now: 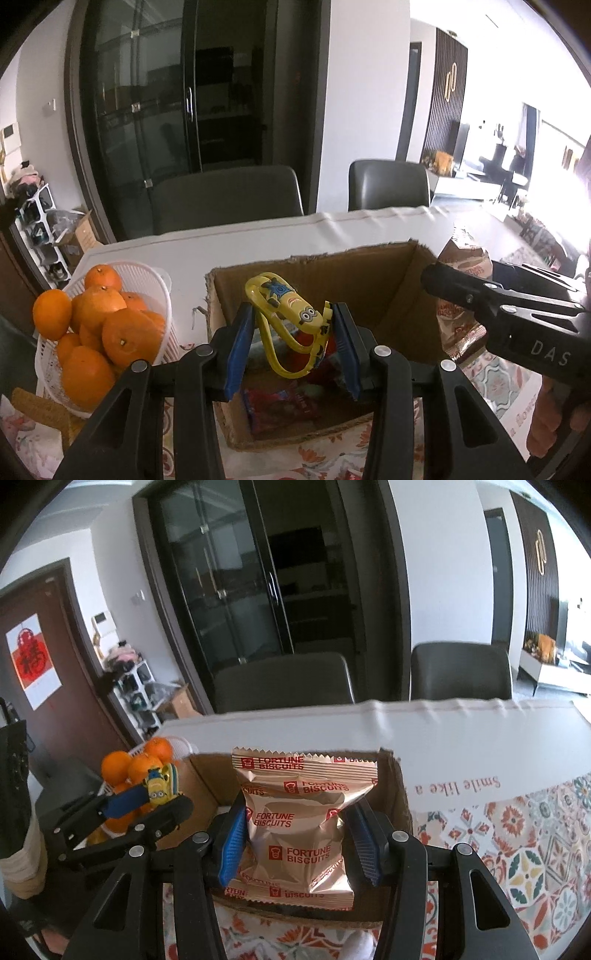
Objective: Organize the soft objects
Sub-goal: 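Open the right tool over the box while the left tool releases the keychain inside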
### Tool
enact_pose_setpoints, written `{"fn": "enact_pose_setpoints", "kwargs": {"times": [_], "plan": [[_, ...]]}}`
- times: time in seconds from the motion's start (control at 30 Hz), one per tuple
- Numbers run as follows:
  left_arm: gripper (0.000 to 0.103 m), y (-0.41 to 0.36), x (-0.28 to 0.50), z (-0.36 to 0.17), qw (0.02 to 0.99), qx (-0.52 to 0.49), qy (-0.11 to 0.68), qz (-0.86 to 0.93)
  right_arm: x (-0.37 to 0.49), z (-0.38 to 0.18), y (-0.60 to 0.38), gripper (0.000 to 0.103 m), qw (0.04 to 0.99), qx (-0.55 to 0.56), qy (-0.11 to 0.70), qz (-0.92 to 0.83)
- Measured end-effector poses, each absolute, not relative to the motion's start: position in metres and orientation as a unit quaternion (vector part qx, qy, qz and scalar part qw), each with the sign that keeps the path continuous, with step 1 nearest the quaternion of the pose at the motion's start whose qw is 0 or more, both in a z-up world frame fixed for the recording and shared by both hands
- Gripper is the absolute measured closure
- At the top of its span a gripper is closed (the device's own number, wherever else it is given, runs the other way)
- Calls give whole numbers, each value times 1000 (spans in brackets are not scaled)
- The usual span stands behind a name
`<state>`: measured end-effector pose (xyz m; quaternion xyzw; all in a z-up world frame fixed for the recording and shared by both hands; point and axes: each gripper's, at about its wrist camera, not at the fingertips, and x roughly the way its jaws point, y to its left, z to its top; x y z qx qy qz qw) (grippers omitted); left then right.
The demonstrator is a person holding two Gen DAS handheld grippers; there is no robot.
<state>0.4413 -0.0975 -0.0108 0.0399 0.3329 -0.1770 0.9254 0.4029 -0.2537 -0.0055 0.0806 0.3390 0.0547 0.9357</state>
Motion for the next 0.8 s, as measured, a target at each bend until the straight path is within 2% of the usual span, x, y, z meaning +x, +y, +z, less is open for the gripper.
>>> {"fn": "enact_pose_setpoints", "kwargs": {"times": [0.47, 0.53, 0.6, 0.8], "plan": [[57, -105, 454, -40, 908, 68, 373, -177, 423, -31, -253, 49, 917, 69, 389, 61], [52, -105, 454, -41, 909, 68, 372, -175, 426, -30, -249, 43, 913, 63, 397, 66], [42, -105, 453, -40, 908, 66, 373, -177, 427, -30, -248, 29, 912, 67, 398, 71], [39, -101, 446, -35, 912, 71, 365, -173, 418, -21, -247, 28, 923, 58, 376, 55]]}}
